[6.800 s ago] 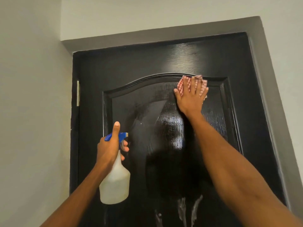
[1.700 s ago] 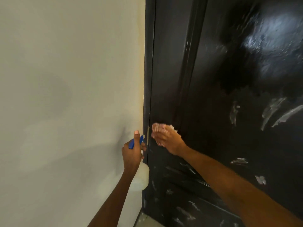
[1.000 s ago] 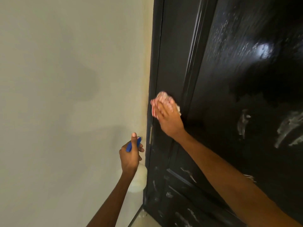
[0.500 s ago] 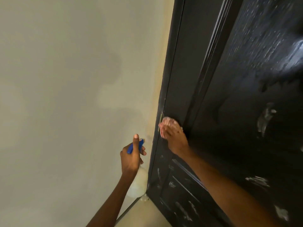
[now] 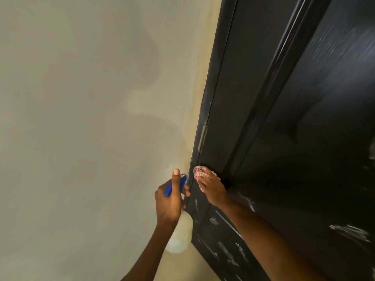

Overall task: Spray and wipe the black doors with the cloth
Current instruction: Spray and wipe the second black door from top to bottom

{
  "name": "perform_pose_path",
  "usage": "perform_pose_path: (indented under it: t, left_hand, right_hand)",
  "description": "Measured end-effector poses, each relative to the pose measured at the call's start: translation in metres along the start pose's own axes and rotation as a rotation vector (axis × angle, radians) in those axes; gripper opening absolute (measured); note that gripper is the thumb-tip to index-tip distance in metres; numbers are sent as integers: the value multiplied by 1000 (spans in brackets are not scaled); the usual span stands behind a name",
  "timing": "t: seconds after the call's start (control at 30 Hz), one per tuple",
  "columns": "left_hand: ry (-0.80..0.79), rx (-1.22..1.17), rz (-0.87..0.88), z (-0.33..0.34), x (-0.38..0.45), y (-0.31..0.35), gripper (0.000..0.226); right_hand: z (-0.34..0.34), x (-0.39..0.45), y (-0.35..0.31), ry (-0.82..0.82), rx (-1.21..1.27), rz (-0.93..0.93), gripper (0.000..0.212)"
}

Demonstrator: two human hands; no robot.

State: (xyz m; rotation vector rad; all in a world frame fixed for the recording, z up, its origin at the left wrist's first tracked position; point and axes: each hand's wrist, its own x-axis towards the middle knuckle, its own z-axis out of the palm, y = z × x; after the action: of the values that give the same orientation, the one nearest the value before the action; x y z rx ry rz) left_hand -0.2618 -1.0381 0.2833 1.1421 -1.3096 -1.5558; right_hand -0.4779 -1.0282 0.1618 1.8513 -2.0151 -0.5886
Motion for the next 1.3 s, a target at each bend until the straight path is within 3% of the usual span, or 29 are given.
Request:
perform_pose_path:
  t: [0.17,0.3,0.43,0.57,0.67,0.83,0.97,1.03,1.13,1.23,1.3]
  left_hand:
    - [19,32,-16,-1,4,-3,56]
    - [13,-8,-32,15,-7,20,59]
    - [-18,-65,-13,28,-22,61,51]
    - [-126,-86,66,40,-32,103,56]
    - [-168,-101,98,45,-31,133,46]
    - [-239,-68,147,46,-22,146,48]
    - [-241,-5,165,32,-19,135,55]
    - [-258,16,165,26,-19,130,56]
    - [-302,26,162,25,-21,129,56]
    - [-350,25,162,29,-22,137,57]
    - [-360,7,169,34,-24,148,61]
  right_hand:
    - [-22,-1,13,-70,-56,-53,76]
    - [-80,-16,58,20,-153,16,82]
    - [-173,-36,122,180,-115,156,77]
    - [-275,-68,181,441,-155,321,79]
    - [-335,-86,229,604,-148,488,68]
    - [-320,-86,220,646,-173,562,66]
    - [-223,-93,156,483,-94,431,78]
    - [-175,-106,120,268,-35,291,83]
    - [-130,-111,94,-52,-134,37,81]
    - [-141,-108,99,-111,-210,-16,76]
    - [-162,-110,114,-48,-225,35,71]
